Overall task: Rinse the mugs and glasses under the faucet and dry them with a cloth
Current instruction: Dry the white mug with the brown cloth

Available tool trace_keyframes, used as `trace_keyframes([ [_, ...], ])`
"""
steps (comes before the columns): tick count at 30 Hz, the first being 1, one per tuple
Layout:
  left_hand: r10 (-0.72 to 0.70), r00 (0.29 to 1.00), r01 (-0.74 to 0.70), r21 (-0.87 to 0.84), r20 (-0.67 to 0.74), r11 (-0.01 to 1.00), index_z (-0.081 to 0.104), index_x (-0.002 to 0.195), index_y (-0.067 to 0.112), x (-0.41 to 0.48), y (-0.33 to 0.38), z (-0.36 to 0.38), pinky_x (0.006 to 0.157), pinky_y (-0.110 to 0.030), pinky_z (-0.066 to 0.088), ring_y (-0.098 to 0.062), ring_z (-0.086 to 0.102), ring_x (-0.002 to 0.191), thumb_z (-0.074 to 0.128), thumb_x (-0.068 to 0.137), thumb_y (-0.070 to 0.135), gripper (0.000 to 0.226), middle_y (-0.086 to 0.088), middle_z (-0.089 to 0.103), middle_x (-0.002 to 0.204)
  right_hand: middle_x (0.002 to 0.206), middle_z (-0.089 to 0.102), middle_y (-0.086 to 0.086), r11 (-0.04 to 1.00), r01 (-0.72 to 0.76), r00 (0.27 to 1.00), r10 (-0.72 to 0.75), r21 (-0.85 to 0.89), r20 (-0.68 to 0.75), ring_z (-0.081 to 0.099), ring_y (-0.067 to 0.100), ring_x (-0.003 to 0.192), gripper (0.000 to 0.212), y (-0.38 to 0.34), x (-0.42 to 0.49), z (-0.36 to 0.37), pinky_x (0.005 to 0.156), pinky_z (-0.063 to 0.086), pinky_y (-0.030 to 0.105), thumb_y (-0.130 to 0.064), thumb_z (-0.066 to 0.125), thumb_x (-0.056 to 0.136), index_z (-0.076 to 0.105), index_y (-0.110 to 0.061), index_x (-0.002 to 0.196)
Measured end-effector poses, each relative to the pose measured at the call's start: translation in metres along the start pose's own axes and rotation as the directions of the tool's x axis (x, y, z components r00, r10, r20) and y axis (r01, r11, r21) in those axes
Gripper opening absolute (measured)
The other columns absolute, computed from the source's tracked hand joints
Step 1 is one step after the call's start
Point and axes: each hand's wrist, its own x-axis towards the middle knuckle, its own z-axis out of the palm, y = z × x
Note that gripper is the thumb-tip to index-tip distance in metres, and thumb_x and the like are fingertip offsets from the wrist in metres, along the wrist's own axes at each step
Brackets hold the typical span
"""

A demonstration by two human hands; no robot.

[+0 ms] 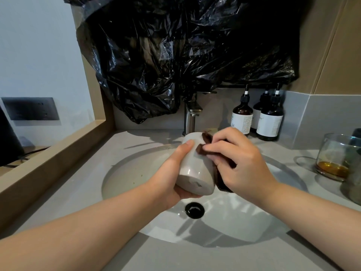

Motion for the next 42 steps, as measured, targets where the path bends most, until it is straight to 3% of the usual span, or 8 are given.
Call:
trace_keyframes([
  [6, -0.011, 0.997, 0.019, -0.094, 0.08, 0.995, 0.068, 0.109, 0.009, -0.001, 0.005, -0.007, 0.092, -0.049, 0.048, -0.033, 0.065, 0.088, 0.058, 0.071, 0.063, 0.067, -0.017, 0.069, 0.097, 0.088, 0.06, 0.016, 0.98, 0.2, 0.978, -0.201, 0.019, 0.054, 0.054, 0.03, 0.075, 0.017, -0.009, -0.008, 0.001, 0.063, 0.046, 0.038, -0.005, 0.056, 0.089, 0.071, 0.002, 0.088],
  [10, -0.044, 0.997, 0.051, -0.108, 0.069, 0.993, 0.065, 0.113, 0.011, -0.002, 0.007, -0.005, 0.072, -0.045, 0.053, -0.033, 0.066, 0.079, 0.061, 0.065, 0.06, 0.069, -0.017, 0.069, 0.094, 0.088, 0.059, 0.008, 0.99, -0.129, 0.985, 0.134, 0.05, -0.113, 0.058, 0.02, 0.086, 0.007, 0.015, 0.002, -0.01, 0.082, 0.045, 0.022, 0.001, 0.064, 0.083, 0.07, -0.002, 0.083],
  [13, -0.042, 0.997, 0.047, -0.098, 0.061, 0.994, 0.062, 0.118, 0.013, -0.003, 0.009, -0.005, 0.071, -0.046, 0.054, -0.037, 0.065, 0.089, 0.062, 0.064, 0.059, 0.071, -0.019, 0.07, 0.099, 0.085, 0.062, -0.009, 0.819, -0.537, 0.836, 0.548, 0.2, 0.001, 0.059, -0.003, 0.078, 0.021, 0.017, 0.011, -0.022, 0.073, 0.04, 0.004, -0.002, 0.064, 0.085, 0.068, -0.021, 0.079],
  [17, -0.061, 0.995, 0.066, -0.074, 0.074, 0.995, 0.065, 0.112, 0.011, -0.003, 0.008, -0.008, 0.075, -0.045, 0.052, -0.033, 0.066, 0.078, 0.059, 0.068, 0.062, 0.068, -0.018, 0.07, 0.092, 0.079, 0.07, -0.003, 0.643, -0.703, 0.702, 0.557, 0.305, 0.443, 0.066, 0.005, 0.07, 0.012, 0.015, 0.02, -0.032, 0.067, 0.05, 0.017, -0.024, 0.062, 0.089, 0.07, -0.033, 0.088],
  [22, -0.164, 0.958, 0.161, 0.03, 0.237, 0.986, 0.061, 0.123, 0.013, -0.002, 0.008, -0.013, 0.075, -0.046, 0.051, -0.038, 0.064, 0.089, 0.057, 0.068, 0.064, 0.075, -0.021, 0.065, 0.105, 0.081, 0.069, 0.011, 0.751, -0.642, 0.671, 0.454, 0.153, 0.586, 0.063, 0.025, 0.079, 0.003, 0.009, 0.023, -0.043, 0.073, 0.05, 0.035, -0.019, 0.074, 0.078, 0.074, -0.021, 0.076],
  [29, 0.115, 0.993, -0.116, 0.417, 0.027, 0.901, 0.062, 0.117, 0.028, 0.009, 0.012, -0.014, 0.077, -0.037, 0.055, -0.02, 0.068, 0.095, 0.062, 0.072, 0.061, 0.056, -0.003, 0.07, 0.109, 0.056, 0.056, 0.006, 0.699, -0.71, 0.602, 0.546, 0.078, 0.584, 0.051, 0.011, 0.053, 0.021, 0.008, 0.028, -0.039, 0.053, 0.042, 0.018, -0.016, 0.076, 0.076, 0.069, 0.003, 0.075],
  [35, 0.178, 0.978, -0.205, 0.581, 0.105, 0.788, 0.049, 0.109, 0.064, 0.003, 0.004, -0.004, 0.091, -0.044, 0.054, -0.012, 0.066, 0.101, 0.063, 0.064, 0.068, 0.047, 0.016, 0.067, 0.107, 0.049, 0.053, -0.002, 0.637, -0.77, 0.534, 0.609, 0.039, 0.586, 0.048, 0.011, 0.049, 0.022, 0.007, 0.026, -0.034, 0.048, 0.038, 0.017, -0.02, 0.077, 0.074, 0.065, -0.007, 0.06],
  [42, 0.049, 0.999, -0.053, 0.331, 0.02, 0.942, 0.059, 0.117, 0.032, -0.002, 0.002, -0.002, 0.085, -0.053, 0.055, -0.03, 0.068, 0.099, 0.064, 0.082, 0.05, 0.04, -0.008, 0.069, 0.11, 0.07, 0.068, 0.013, 0.449, -0.853, 0.521, 0.701, 0.267, 0.486, 0.065, 0.025, 0.058, 0.029, 0.012, 0.023, -0.03, 0.061, 0.058, 0.037, -0.033, 0.066, 0.086, 0.07, -0.004, 0.084],
])
